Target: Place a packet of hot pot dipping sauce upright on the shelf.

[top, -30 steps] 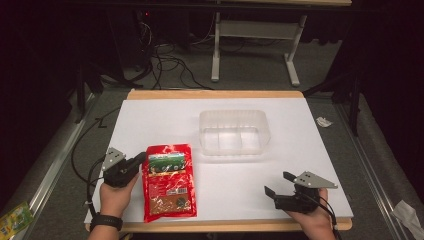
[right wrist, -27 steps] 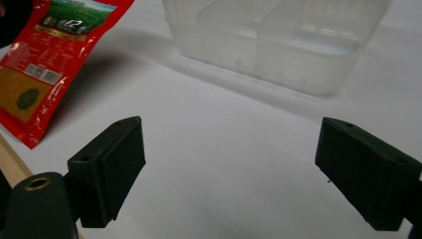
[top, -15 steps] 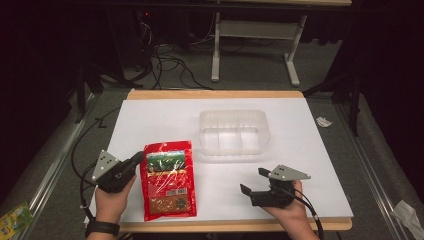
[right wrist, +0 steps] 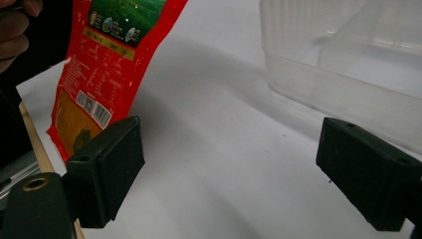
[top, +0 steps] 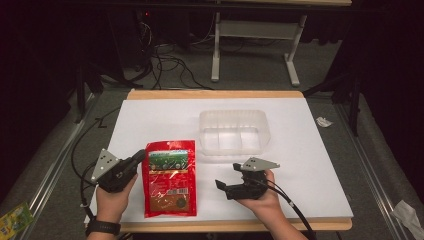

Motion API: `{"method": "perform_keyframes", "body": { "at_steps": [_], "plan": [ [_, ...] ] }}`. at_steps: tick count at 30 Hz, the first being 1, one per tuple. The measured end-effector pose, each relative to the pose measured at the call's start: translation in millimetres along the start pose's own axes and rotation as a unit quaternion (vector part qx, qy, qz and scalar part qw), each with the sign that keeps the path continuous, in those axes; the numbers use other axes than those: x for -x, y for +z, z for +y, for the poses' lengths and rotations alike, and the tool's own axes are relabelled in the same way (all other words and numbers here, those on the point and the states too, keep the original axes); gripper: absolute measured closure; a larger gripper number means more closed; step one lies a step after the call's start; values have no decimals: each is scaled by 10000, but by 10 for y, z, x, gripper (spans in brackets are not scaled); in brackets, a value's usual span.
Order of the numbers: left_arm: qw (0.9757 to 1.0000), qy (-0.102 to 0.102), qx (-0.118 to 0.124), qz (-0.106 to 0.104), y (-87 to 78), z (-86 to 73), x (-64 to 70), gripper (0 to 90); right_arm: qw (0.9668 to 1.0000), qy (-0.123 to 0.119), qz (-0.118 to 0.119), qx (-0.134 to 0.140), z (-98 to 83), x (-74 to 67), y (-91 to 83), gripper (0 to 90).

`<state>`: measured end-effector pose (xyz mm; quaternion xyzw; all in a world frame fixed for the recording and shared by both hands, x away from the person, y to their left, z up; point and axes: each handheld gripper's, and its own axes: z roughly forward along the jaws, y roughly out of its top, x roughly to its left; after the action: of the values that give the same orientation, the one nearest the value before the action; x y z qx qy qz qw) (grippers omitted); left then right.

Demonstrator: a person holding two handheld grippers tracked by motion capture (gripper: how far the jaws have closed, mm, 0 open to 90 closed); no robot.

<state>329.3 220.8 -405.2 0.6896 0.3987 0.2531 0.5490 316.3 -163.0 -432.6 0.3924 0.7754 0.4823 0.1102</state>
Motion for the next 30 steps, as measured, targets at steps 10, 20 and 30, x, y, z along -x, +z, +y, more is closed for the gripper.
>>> {"method": "perform_keyframes", "body": {
  "at_steps": [10,20,30],
  "plan": [
    [9998,65,142,-105,-31,58,60,900,9997,-62,245,35,128,-187,261,125],
    [9994,169,246,-168,-54,107,121,900,9986,-27,513,119,277,-378,457,123],
    [9994,178,255,-180,-66,108,119,900,9966,44,819,103,306,-476,650,529]
  ]
}}
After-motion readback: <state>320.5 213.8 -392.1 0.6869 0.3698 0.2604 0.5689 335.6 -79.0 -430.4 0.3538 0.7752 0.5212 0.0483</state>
